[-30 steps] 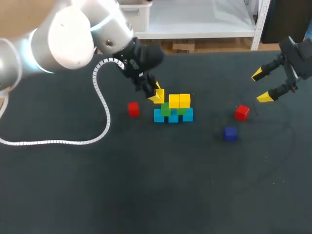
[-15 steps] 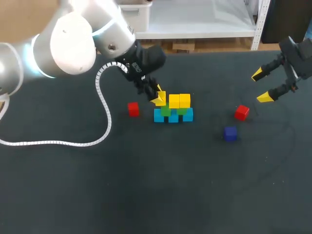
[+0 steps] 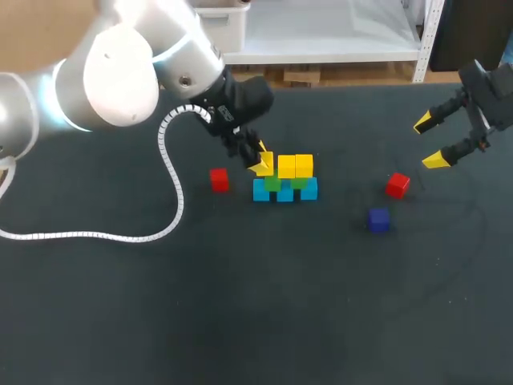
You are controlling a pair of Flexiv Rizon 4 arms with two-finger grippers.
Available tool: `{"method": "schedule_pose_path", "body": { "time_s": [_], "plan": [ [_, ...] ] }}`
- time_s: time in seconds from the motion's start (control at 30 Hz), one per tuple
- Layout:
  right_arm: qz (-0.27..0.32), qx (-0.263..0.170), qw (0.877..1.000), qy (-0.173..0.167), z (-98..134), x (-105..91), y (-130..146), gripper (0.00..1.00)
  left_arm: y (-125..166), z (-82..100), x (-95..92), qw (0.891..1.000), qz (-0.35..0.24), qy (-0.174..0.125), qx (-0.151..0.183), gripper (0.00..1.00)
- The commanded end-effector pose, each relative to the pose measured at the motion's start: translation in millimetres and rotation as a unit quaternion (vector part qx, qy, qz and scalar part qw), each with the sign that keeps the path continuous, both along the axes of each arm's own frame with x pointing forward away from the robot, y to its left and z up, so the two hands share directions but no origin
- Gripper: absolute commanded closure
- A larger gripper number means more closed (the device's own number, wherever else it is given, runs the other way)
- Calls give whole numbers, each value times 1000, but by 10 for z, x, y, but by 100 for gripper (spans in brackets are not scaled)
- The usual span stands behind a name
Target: Place the blue cubes, place green cubes on the blue cubes, place the yellow cubes on the green cubes, then place the red cubes on the yellow cubes, and place purple cube on the red cubes.
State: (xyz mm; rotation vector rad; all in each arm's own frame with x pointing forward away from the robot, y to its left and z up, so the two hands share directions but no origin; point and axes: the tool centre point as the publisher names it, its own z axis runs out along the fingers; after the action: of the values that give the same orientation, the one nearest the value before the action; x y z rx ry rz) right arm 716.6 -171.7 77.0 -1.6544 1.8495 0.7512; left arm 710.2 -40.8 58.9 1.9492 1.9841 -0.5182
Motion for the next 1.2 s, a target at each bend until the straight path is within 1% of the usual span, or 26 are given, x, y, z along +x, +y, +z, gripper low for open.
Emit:
{"method": "schedule_pose_path", "body": {
  "time_s": [0.03, 1.2],
  "plan": [
    [0, 1, 1000, 0, -6, 8, 3, 0, -2, -6, -6, 1000, -1, -1, 0, 100],
    [0, 1, 1000, 0, -6, 8, 3, 0, -65, -31, -5, 1000, -7, 1, -2, 100]
  ]
}}
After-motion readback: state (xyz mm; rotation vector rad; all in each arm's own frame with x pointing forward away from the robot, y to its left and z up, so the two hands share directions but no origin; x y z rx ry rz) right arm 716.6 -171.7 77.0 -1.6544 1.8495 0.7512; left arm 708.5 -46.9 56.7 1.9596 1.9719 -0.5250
